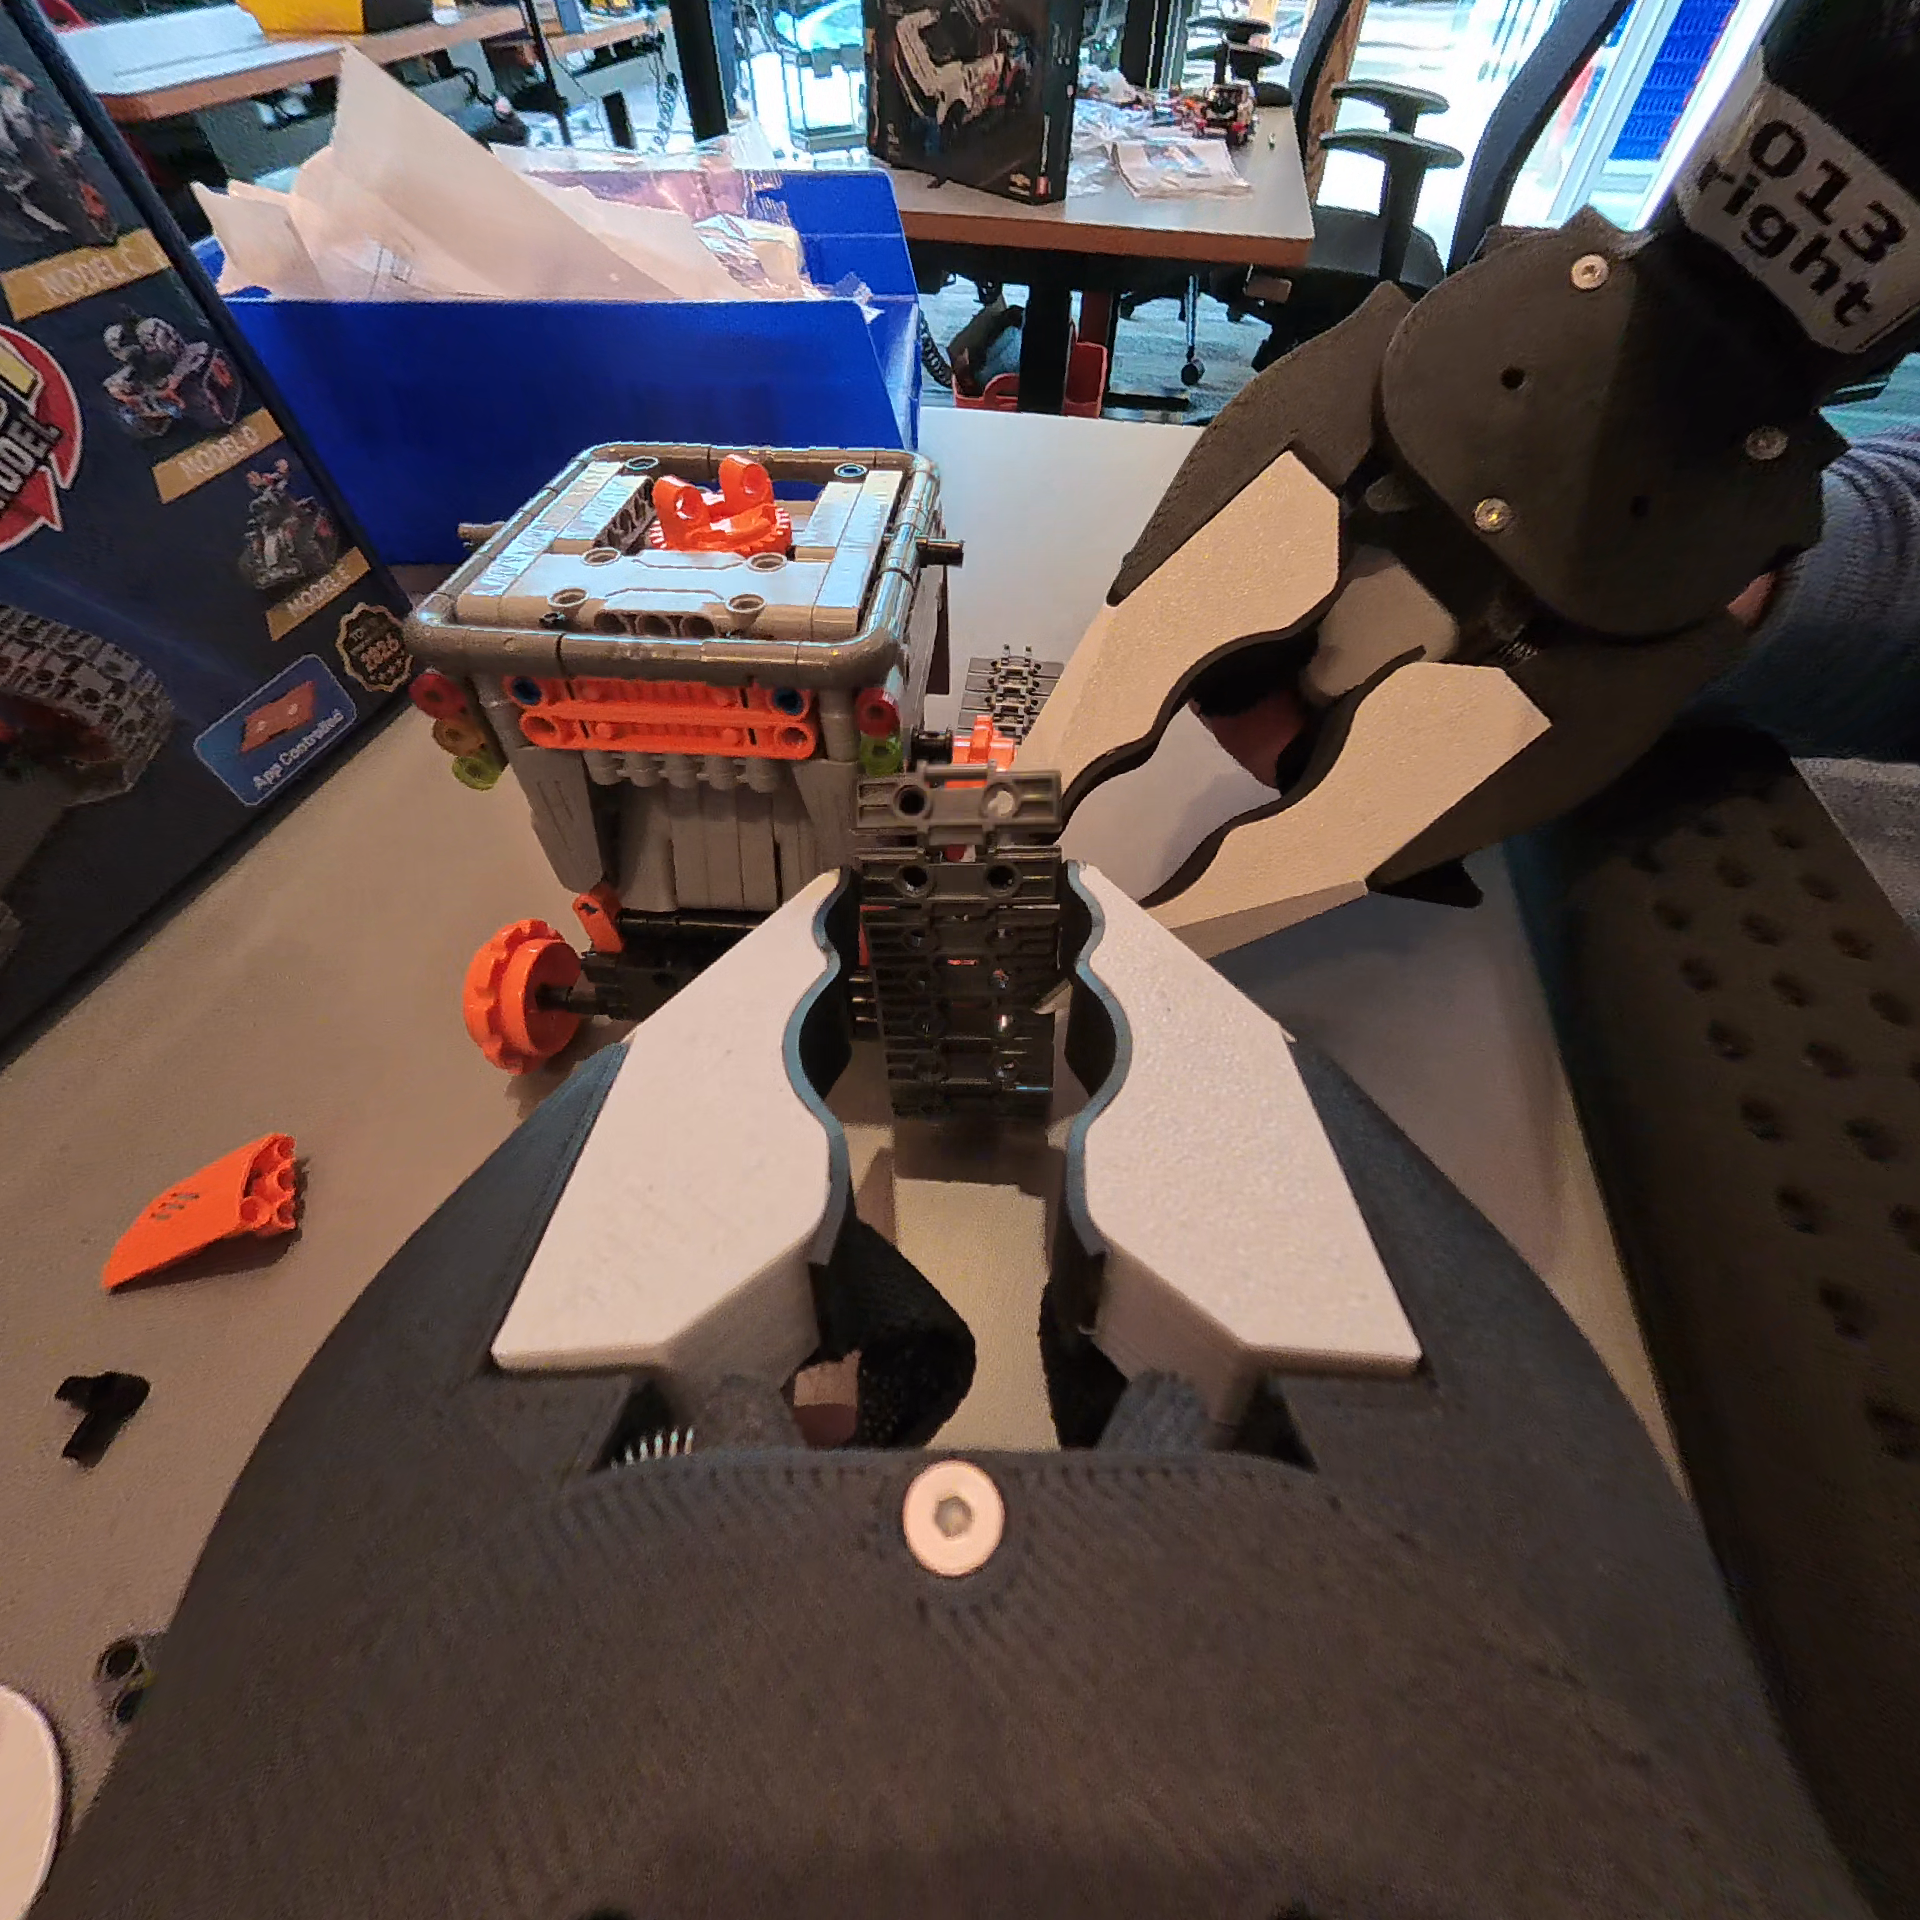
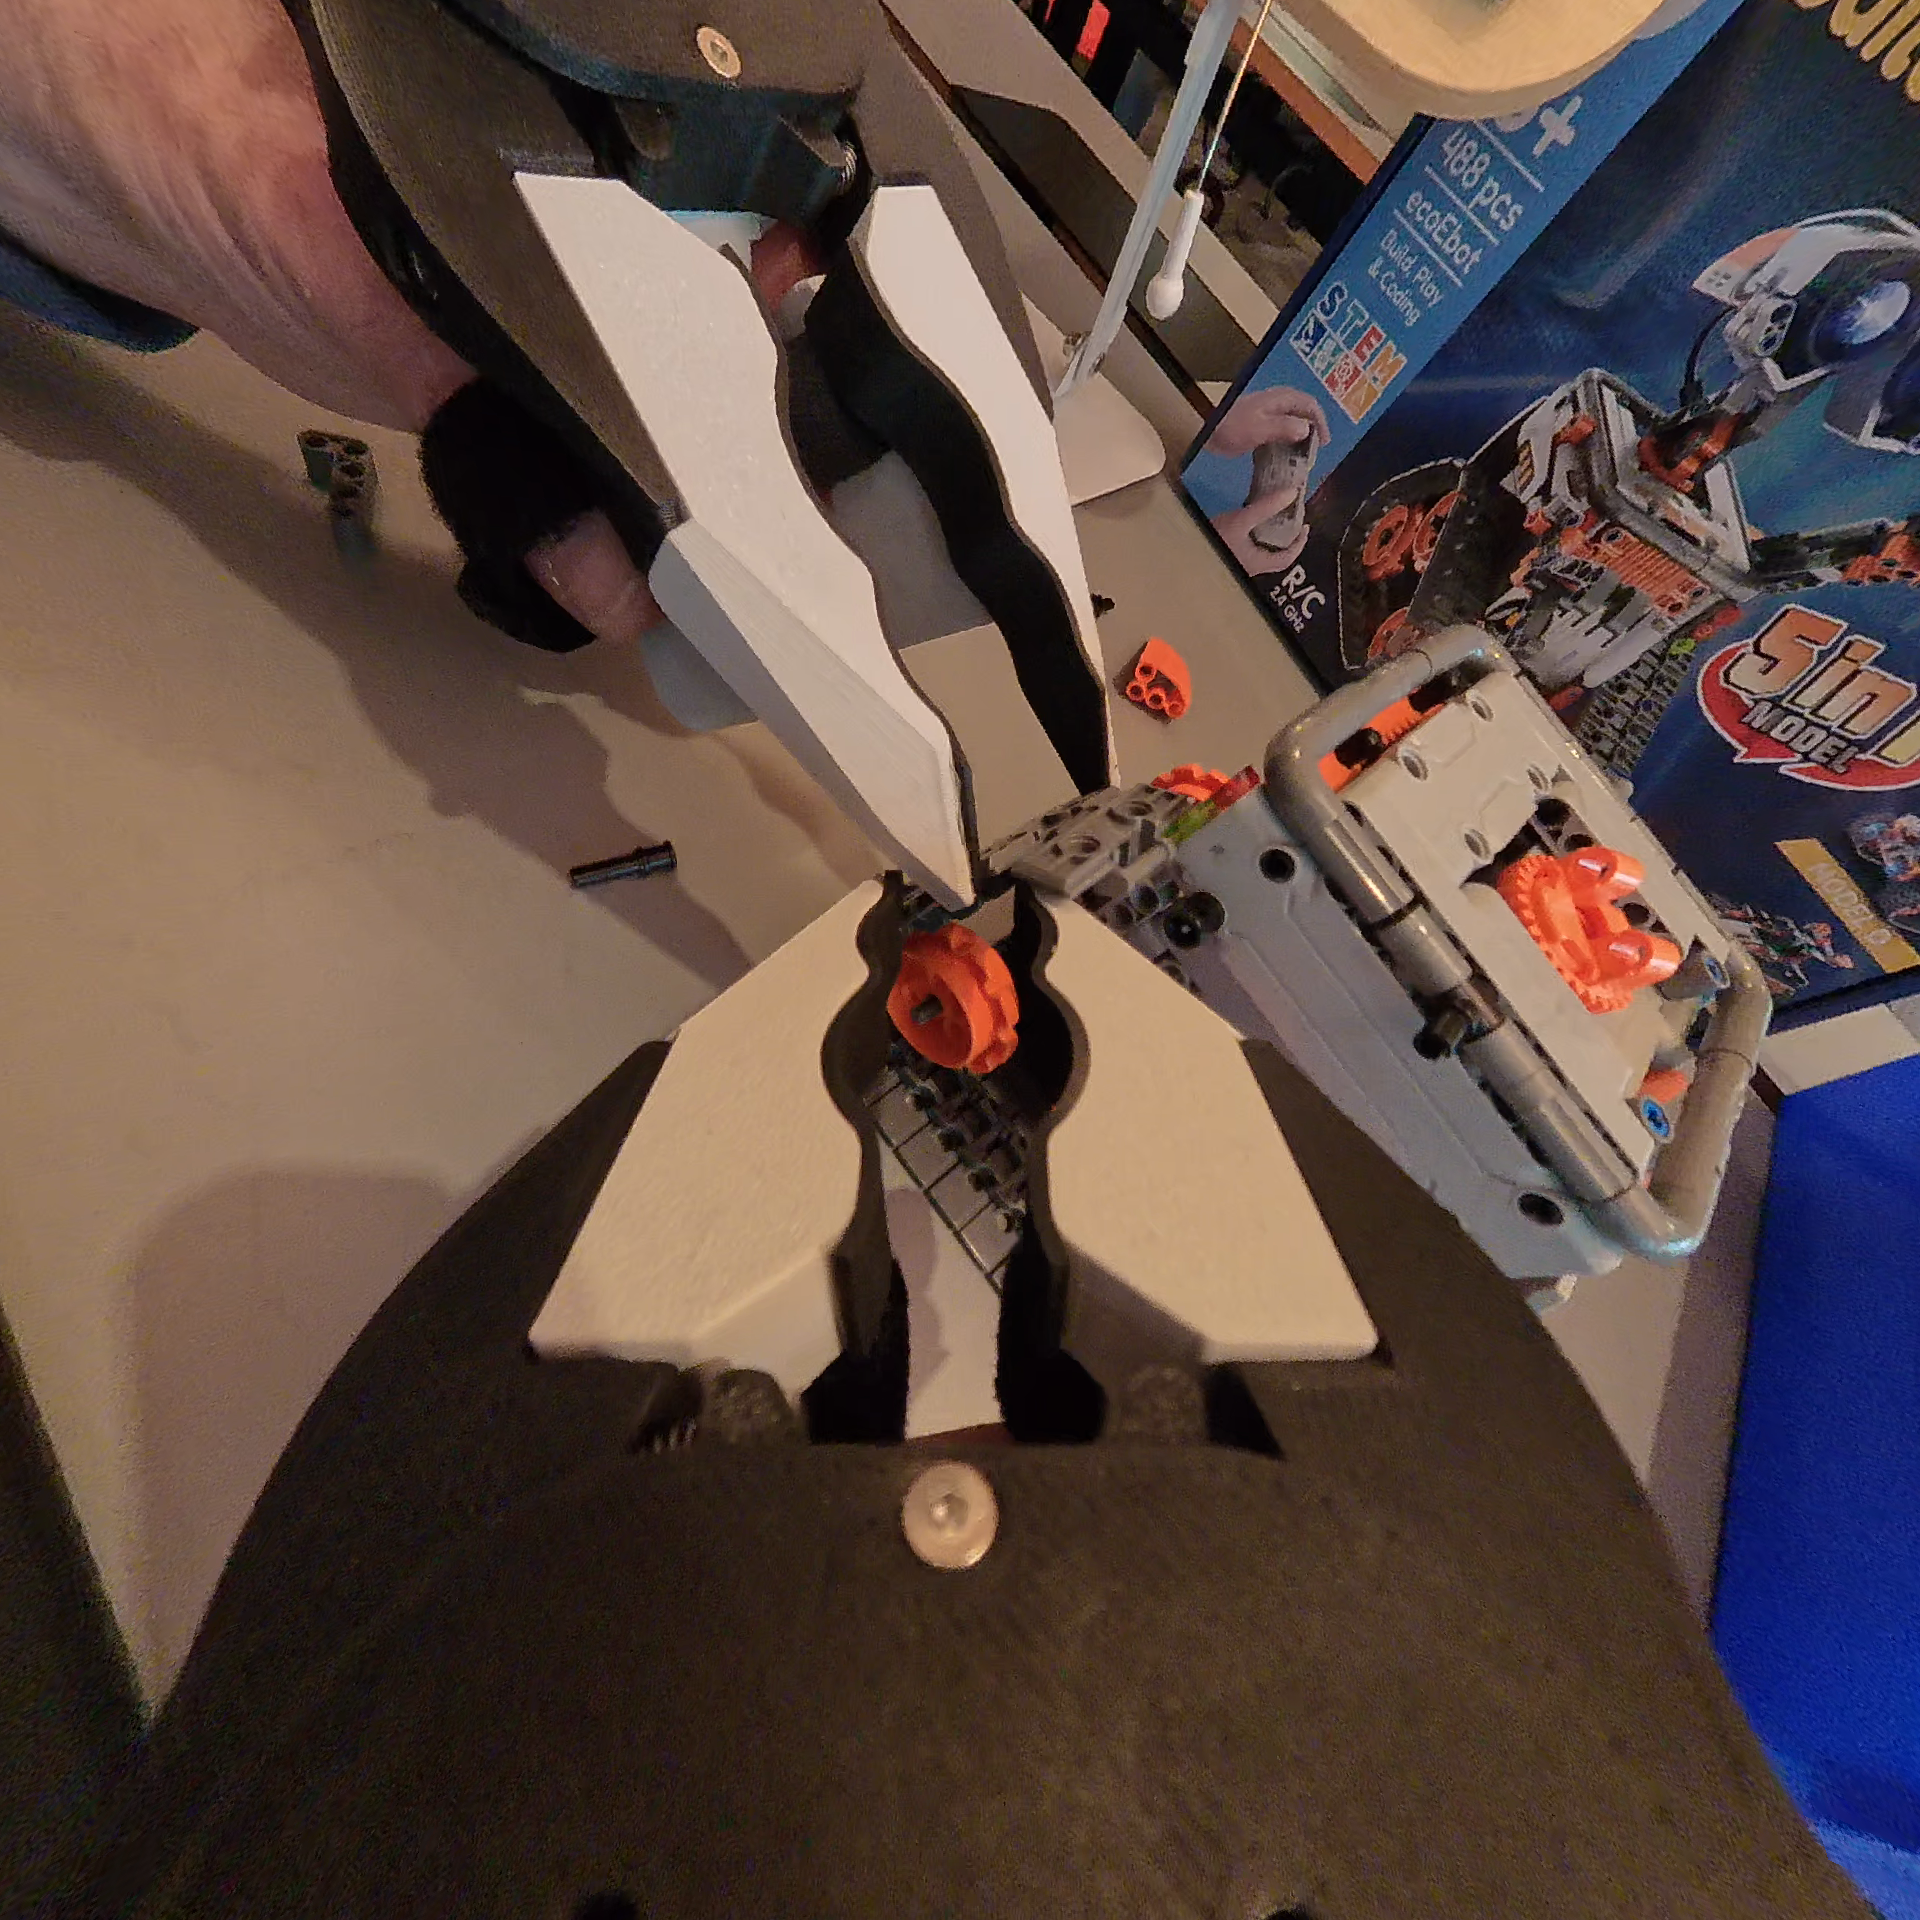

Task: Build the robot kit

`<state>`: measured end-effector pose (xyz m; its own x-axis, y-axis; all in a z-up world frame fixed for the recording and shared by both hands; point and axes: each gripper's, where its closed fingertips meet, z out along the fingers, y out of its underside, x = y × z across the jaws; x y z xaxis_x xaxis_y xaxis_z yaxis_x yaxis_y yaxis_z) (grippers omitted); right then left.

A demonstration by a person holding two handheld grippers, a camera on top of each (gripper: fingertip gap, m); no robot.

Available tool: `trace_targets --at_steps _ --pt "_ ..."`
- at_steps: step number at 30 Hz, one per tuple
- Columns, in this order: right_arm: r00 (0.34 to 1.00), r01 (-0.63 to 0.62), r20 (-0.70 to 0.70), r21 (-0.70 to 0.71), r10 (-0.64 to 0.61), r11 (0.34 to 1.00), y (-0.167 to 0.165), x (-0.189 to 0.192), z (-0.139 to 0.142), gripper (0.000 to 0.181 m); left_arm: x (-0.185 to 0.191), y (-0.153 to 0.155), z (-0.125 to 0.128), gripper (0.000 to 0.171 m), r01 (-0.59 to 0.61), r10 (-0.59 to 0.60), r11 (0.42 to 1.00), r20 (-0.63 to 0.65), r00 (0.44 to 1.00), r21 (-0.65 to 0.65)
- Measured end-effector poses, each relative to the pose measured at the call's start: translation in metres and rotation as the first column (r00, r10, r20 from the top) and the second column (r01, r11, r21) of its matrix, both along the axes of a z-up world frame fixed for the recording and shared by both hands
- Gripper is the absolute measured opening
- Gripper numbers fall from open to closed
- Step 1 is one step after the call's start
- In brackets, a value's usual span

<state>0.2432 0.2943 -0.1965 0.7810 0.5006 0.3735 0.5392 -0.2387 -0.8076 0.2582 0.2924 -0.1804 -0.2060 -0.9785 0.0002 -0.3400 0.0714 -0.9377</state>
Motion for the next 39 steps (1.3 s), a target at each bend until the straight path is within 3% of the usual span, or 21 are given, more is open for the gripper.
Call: trace_targets --at_steps 20,28,32,39 --pt "0.996 -0.040 -0.084 -0.100 0.032 0.994 -0.027 0.032 -0.001 0.014 0.012 -0.009 -0.013 0.037 0.013 0.001 0.978 -0.066 0.998 0.208" --pt "0.982 -0.023 0.187 0.104 0.003 0.994 -0.018 0.034 0.006 0.011 0.016 -0.006 -0.003 0.037 -0.021 0.021 0.991 0.003 1.000 0.131" --pt "0.970 -0.030 0.245 0.181 -0.015 0.983 -0.018 0.034 0.016 0.009 0.018 -0.009 -0.005 0.037 -0.008 0.009 0.991 -0.012 1.000 0.132" --pt "0.900 -0.080 0.434 0.268 -0.046 0.960 -0.019 0.036 0.018 0.003 0.022 -0.011 -0.005 0.037 -0.001 0.003 0.993 -0.019 1.000 0.117"
